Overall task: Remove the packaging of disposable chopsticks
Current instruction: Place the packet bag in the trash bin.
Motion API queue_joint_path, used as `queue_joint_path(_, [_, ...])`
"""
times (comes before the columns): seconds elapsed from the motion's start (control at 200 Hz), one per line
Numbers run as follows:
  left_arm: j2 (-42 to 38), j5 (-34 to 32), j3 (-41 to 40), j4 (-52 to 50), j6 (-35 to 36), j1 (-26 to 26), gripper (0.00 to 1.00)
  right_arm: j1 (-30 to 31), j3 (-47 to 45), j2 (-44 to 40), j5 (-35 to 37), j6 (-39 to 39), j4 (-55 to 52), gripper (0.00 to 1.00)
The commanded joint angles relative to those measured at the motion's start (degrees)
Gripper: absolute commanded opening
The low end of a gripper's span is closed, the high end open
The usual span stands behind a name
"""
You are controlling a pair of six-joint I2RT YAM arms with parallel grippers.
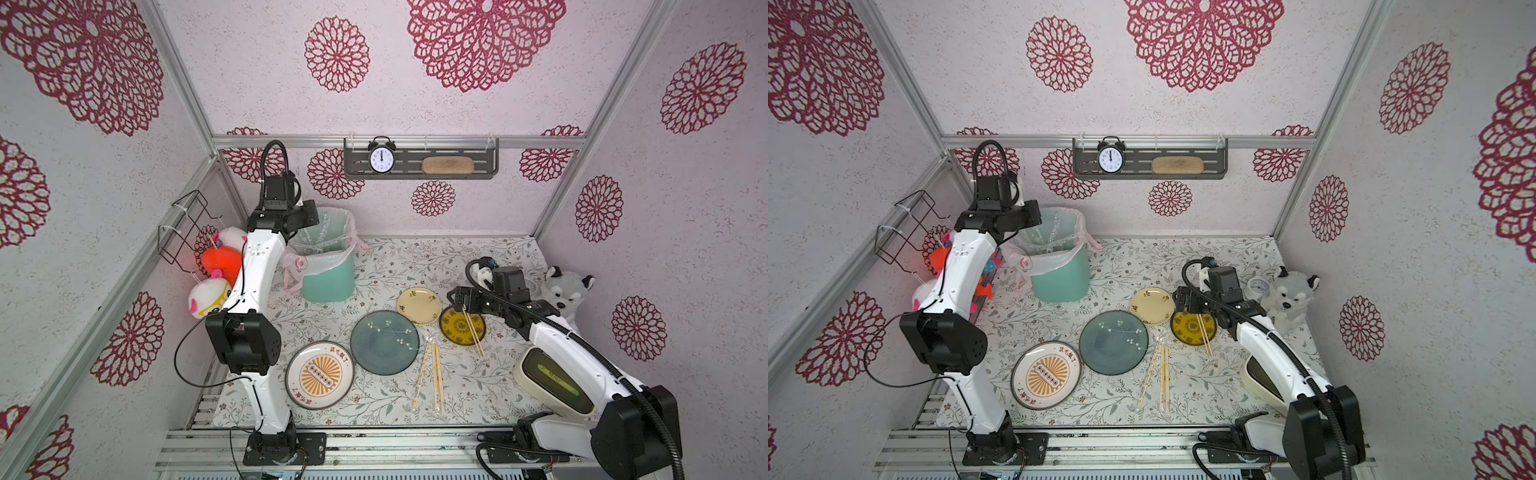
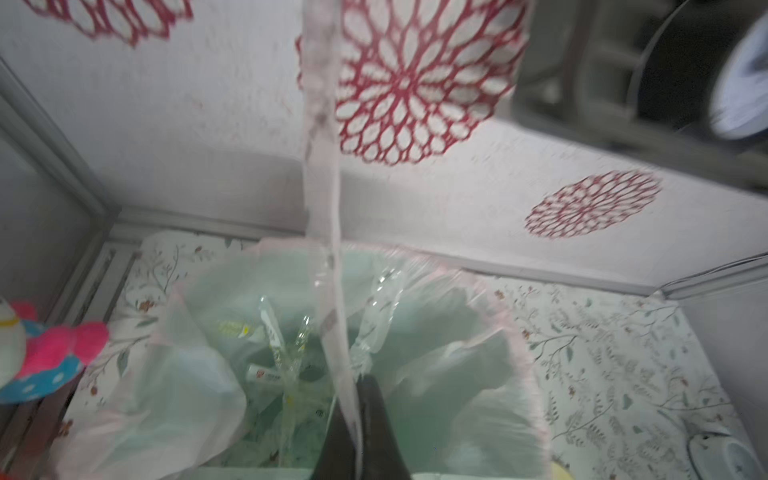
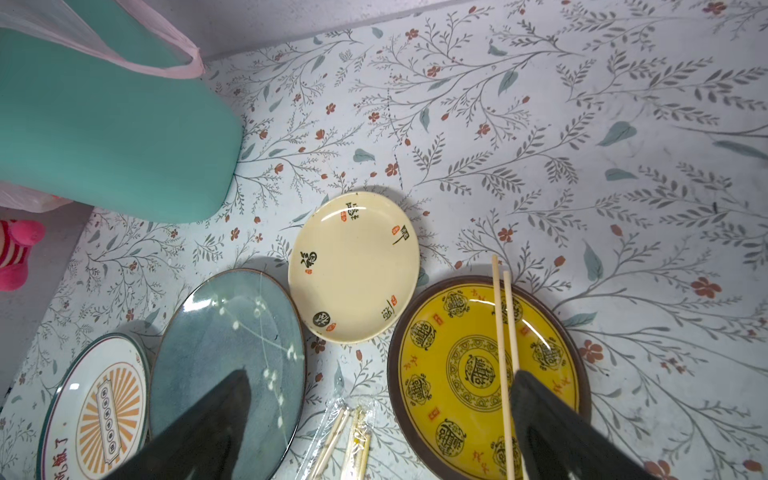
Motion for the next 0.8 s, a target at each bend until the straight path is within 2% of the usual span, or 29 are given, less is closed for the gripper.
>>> queue_joint_path(0.0, [-0.4, -5.0, 2.7, -10.3, 2.5, -1.0, 0.0, 0.2, 0.8, -0.5, -1.1, 0.6, 4.8, 0.99])
queue_joint_path(0.055, [2.1, -6.5, 3.9, -13.1, 3.0, -1.2, 0.02, 0.2, 0.3, -0.3, -1.8, 0.4, 5.3, 0.99])
queue_joint_path(0.125, [4.1, -7.5, 6.2, -16.0, 3.4, -1.3, 0.13, 0.2, -0.4, -0.3, -2.1, 0.5, 6.6, 0.99])
queue_joint_path(0.235, [5.4, -9.3, 8.7, -16.5, 4.8, -2.6, 0.5, 0.2, -0.6, 0.3, -2.3, 0.4, 7.0, 0.99])
queue_joint_path(0.34, [5.4, -11.9, 11.3, -16.4, 5.6, -4.5, 0.74, 0.2, -0.9, 0.9, -2.6, 0.2, 7.3, 0.99])
queue_joint_path(0.405, [5.0, -13.7, 12.0, -16.2, 5.9, -5.9, 0.86, 0.2, -1.4, 1.0, -2.6, 0.0, 7.4, 0.99])
queue_joint_path(0.42, [5.0, -13.9, 12.2, -16.2, 6.0, -6.2, 0.95, 0.2, -1.5, 1.1, -2.5, 0.0, 7.4, 0.99])
queue_joint_path(0.435, [5.0, -14.2, 12.4, -16.3, 6.1, -6.4, 0.99, 0.3, -1.5, 1.2, -2.6, 0.0, 7.4, 0.99])
queue_joint_path(0.58, [4.5, -18.3, 13.1, -17.2, 5.5, -7.6, 0.98, 0.2, -2.0, 1.6, -2.4, -1.0, 6.9, 0.99])
queue_joint_path(0.705, [1.4, -22.1, 8.2, -15.3, 3.5, -7.5, 0.98, 0.2, -2.1, 1.8, -2.1, -1.4, 6.7, 0.99])
queue_joint_path(0.756, [0.7, -21.5, 6.1, -13.8, 4.0, -7.5, 1.0, 0.2, -2.0, 2.1, -2.2, -1.6, 6.6, 0.99])
queue_joint_path(0.796, [-2.1, -20.0, 4.7, -13.0, 4.3, -7.5, 0.92, 0.2, -2.0, 2.4, -2.1, -1.6, 6.6, 0.99])
